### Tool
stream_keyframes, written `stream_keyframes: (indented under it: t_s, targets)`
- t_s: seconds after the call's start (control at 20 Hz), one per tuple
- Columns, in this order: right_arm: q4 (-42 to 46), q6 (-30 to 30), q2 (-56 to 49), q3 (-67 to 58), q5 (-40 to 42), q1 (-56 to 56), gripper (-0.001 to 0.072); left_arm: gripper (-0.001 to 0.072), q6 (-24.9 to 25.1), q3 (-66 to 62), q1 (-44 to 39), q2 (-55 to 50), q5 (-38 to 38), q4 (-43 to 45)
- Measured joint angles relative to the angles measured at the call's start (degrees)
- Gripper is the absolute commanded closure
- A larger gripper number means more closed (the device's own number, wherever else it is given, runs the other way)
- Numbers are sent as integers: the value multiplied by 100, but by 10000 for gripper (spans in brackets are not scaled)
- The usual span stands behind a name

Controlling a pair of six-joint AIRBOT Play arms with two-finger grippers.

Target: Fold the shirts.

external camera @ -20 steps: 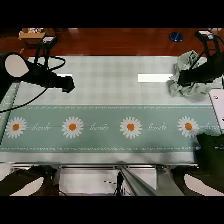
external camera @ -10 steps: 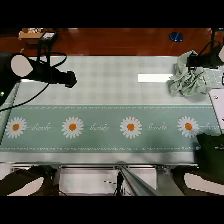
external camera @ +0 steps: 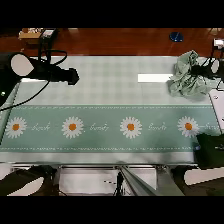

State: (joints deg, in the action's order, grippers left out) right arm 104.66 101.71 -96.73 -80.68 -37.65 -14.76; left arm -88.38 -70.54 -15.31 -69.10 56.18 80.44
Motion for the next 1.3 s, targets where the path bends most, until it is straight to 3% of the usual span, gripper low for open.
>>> stream_keyframes:
  t_s: [0.15, 0.25, 0.4, 0.65, 0.9, 1.3]
  targets:
    - [-245, 63, -391, -2, 245, -96, 118, -2, 0, 0, -2, 0, -13, -59]
    - [-409, 85, -621, -2, 339, -122, 160, -2, 0, 0, -2, 0, -11, -109]
    - [-610, 103, -817, -20, 483, -138, 683, -2, 0, 0, -2, 0, -11, -190]
    - [-787, -122, -577, -343, 251, -144, 684, -1, 0, -72, -2, 39, 17, -229]
    - [-1180, -789, 761, -874, 138, -146, 685, -1, 0, -966, -2, 197, 363, -245]
    - [-3410, -1808, 3536, -1086, 59, -146, 684, -1, 0, -3259, -7, 933, 1523, -271]
